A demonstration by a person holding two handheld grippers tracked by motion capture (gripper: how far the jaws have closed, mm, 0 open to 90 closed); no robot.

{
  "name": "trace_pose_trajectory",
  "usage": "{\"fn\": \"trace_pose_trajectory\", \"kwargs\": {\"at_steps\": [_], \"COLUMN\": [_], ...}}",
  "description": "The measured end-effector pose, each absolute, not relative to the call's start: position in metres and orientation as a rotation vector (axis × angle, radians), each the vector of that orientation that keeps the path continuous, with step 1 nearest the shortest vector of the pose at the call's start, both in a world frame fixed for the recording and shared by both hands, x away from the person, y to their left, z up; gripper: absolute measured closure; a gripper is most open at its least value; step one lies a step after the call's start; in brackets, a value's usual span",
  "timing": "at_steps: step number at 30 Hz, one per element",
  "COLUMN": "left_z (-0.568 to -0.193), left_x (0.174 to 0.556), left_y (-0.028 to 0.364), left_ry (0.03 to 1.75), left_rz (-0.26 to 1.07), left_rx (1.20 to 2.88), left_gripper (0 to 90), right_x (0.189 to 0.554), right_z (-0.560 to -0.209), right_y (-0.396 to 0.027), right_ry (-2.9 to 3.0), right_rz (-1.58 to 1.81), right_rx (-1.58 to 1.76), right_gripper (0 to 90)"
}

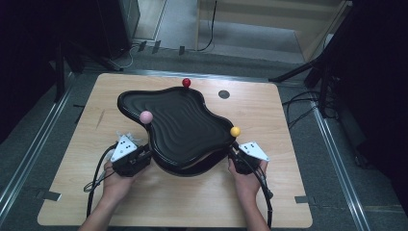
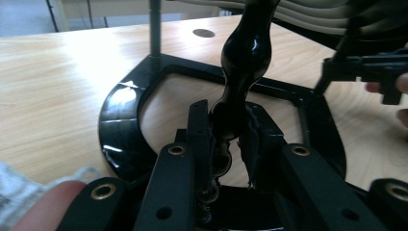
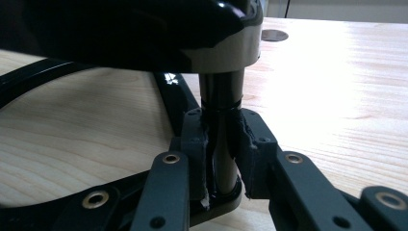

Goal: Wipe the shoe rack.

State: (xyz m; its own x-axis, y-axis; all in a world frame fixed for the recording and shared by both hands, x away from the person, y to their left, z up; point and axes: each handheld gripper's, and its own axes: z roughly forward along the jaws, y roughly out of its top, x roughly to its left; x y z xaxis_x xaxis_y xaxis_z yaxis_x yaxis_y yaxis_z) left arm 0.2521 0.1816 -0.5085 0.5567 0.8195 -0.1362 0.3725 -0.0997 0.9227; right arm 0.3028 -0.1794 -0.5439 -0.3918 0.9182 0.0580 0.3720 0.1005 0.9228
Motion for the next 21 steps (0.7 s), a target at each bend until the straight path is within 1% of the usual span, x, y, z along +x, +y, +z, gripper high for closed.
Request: {"fn": "trace_pose_trajectory", "kwargs": {"at_steps": [1,2,3,5,7,8,9,10,12,14,17,19,20,21], "left_z": [-0.508,-0.507,-0.506,-0.501,-0.499,-0.499,-0.502,-0.505,-0.516,-0.528,-0.54,-0.543,-0.544,-0.545], "left_x": [0.252,0.252,0.251,0.247,0.244,0.244,0.246,0.248,0.256,0.263,0.268,0.269,0.269,0.269], "left_y": [0.182,0.184,0.188,0.203,0.226,0.239,0.253,0.266,0.285,0.289,0.283,0.278,0.275,0.273], "left_ry": [1.003,1.0,0.988,0.967,0.994,1.037,1.095,1.163,1.283,1.34,1.426,1.437,1.436,1.434], "left_rz": [0.507,0.499,0.492,0.503,0.56,0.594,0.61,0.58,0.512,0.445,0.432,0.414,0.415,0.41], "left_rx": [1.706,1.698,1.687,1.679,1.69,1.686,1.665,1.634,1.632,1.661,1.738,1.758,1.778,1.795], "left_gripper": [74.5,69.4,59.2,42.3,32.9,29.3,27.5,26.0,20.1,13.2,8.9,9.5,11.2,14.9], "right_x": [0.303,0.302,0.302,0.301,0.3,0.299,0.298,0.297,0.294,0.29,0.284,0.279,0.277,0.275], "right_z": [-0.544,-0.544,-0.544,-0.544,-0.544,-0.544,-0.544,-0.544,-0.544,-0.544,-0.544,-0.544,-0.544,-0.545], "right_y": [-0.179,-0.179,-0.178,-0.178,-0.179,-0.179,-0.18,-0.18,-0.182,-0.183,-0.186,-0.187,-0.188,-0.189], "right_ry": [1.831,1.828,1.825,1.825,1.83,1.833,1.835,1.831,1.83,1.83,1.838,1.84,1.838,1.838], "right_rz": [1.268,1.261,1.255,1.254,1.25,1.249,1.249,1.25,1.248,1.246,1.241,1.237,1.241,1.245], "right_rx": [1.254,1.251,1.254,1.257,1.258,1.251,1.252,1.254,1.251,1.251,1.248,1.246,1.249,1.243], "right_gripper": [75.2,75.3,75.4,75.4,75.4,75.5,75.5,75.5,75.5,75.6,75.6,75.6,75.6,75.6]}}
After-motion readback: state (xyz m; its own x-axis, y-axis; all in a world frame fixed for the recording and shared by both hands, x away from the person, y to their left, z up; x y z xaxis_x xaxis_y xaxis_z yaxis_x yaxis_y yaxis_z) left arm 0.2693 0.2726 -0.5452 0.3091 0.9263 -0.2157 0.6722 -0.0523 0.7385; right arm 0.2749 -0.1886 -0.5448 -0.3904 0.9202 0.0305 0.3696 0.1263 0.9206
